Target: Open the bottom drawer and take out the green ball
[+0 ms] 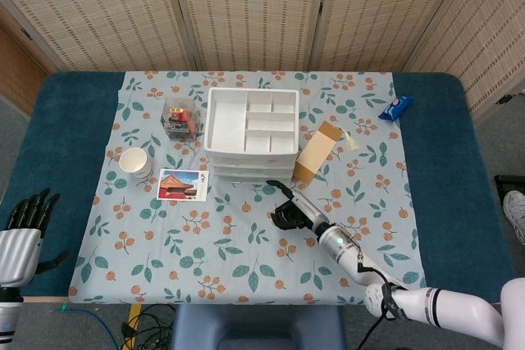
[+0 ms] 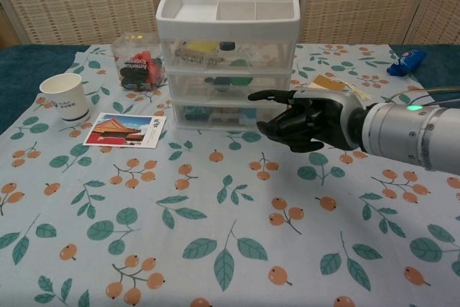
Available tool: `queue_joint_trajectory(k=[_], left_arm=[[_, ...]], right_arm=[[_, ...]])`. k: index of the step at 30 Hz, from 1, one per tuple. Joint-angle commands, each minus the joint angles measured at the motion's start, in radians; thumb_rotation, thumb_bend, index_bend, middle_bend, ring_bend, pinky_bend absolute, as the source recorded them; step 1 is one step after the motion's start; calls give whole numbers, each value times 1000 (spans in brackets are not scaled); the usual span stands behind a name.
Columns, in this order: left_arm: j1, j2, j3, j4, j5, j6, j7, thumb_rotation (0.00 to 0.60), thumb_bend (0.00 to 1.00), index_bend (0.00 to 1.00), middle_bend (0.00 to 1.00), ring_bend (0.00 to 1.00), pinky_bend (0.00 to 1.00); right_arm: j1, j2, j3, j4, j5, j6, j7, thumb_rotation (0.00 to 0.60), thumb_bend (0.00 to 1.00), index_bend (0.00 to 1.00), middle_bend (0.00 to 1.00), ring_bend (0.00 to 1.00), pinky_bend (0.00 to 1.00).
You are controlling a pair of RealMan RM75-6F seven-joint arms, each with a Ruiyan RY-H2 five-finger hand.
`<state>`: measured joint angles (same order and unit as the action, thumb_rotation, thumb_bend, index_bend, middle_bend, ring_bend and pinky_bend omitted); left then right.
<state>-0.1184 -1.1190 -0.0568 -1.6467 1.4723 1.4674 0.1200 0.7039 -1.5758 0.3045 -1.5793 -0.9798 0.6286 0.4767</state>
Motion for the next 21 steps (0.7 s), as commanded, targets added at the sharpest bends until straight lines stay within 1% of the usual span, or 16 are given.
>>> queue_joint_trajectory(k=[1,5,9,15,21], left_arm=[[-1,2,0,-2,-2,-2,2,600,127,0,0,30,73],[-3,5,-1,-5,-4,-5,6,600,128,0,0,30,73],[-4,7,-4,-6,-8,-7,5,600,128,0,0,30,73],[-3,13,-7,-3,-15,-6,1,600,127,0,0,30,73],[-5,14,-9,-1,-20,-8,0,600,127,0,0,30,73]], right_arm=[[26,-31,18,37,30,-33,16,600,534,37,824,944,1000],[58,-65,37,83,56,-68,26,600,535,38,824,944,1000],[88,-100,52,126,62,-73,15,600,535,37,824,944,1000],[123,-131,72,172,78,-84,2,600,537,37,824,944,1000],[148,-150,79,211,110,-98,-11,600,537,37,824,944,1000]])
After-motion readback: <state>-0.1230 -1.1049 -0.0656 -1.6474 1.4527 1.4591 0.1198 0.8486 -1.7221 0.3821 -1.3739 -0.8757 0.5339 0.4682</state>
